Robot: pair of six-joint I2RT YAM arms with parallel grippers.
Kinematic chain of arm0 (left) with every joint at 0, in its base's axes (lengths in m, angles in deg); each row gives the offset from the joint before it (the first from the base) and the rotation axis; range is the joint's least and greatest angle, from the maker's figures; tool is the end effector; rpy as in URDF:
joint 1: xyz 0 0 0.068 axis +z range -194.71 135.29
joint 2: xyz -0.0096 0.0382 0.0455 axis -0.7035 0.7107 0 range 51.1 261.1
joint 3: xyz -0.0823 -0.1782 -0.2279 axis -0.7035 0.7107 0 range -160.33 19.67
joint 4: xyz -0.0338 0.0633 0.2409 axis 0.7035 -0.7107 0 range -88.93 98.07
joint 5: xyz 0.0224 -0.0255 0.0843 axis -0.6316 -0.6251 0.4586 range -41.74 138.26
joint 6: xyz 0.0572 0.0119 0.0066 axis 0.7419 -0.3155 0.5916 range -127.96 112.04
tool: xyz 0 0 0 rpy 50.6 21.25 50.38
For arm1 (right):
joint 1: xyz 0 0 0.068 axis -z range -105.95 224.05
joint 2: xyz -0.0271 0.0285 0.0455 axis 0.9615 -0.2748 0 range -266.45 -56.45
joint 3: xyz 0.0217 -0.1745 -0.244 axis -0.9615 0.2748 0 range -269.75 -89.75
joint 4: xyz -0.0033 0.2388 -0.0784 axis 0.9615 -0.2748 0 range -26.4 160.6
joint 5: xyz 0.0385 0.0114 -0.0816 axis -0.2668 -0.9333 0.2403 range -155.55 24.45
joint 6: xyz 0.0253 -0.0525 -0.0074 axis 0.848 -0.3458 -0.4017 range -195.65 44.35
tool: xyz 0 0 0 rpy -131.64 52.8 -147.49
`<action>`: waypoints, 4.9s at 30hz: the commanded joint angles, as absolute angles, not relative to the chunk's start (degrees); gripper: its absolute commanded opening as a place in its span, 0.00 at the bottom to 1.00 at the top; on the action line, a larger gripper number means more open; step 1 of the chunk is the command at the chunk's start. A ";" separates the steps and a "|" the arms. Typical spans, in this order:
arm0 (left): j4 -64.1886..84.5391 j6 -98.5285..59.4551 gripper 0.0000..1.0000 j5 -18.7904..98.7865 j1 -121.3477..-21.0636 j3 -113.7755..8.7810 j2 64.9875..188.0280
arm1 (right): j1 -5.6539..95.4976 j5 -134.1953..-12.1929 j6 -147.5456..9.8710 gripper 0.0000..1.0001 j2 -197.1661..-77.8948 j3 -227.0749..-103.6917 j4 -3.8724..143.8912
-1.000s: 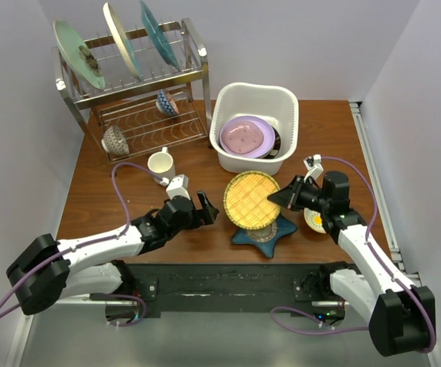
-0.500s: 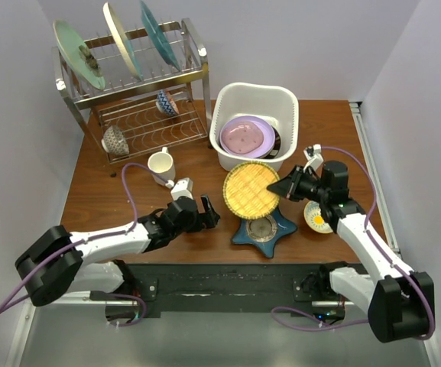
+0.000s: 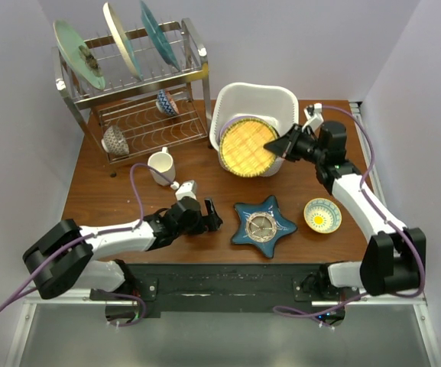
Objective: Place the plates into the plastic bin on the countertop
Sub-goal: Place the plate in the plastic bin, then pick up the plate from the corner of the board.
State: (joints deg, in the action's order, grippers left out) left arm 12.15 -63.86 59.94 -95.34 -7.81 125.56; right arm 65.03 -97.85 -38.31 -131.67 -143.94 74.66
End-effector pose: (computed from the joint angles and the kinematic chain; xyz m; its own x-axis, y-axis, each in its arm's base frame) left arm 0.1525 -0.1723 0.1865 -0.7911 -0.3144 -0.5247 0.0141 0.8482 -0.5294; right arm 0.2835 0.0680 0.3365 -0.6157 0.4214 -0.6658 -0.3318 0.6278 0.7041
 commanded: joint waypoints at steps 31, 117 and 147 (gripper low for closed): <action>17.83 -58.14 1.00 55.82 -94.89 -10.30 127.65 | 67.55 -90.69 -29.68 0.00 -168.51 -175.35 76.50; 22.31 -58.76 0.96 48.52 -99.20 -17.59 137.32 | 66.23 -86.65 -49.11 0.71 -127.28 -132.91 52.23; 20.82 -58.58 0.96 48.70 -99.20 -17.68 136.00 | 59.81 -81.55 -50.52 0.59 -135.90 -125.34 57.95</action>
State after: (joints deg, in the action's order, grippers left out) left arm 19.54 -59.38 48.69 -98.90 -15.81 137.32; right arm 60.18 -79.71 -49.74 -135.56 -126.26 54.94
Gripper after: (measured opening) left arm 0.966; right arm 0.600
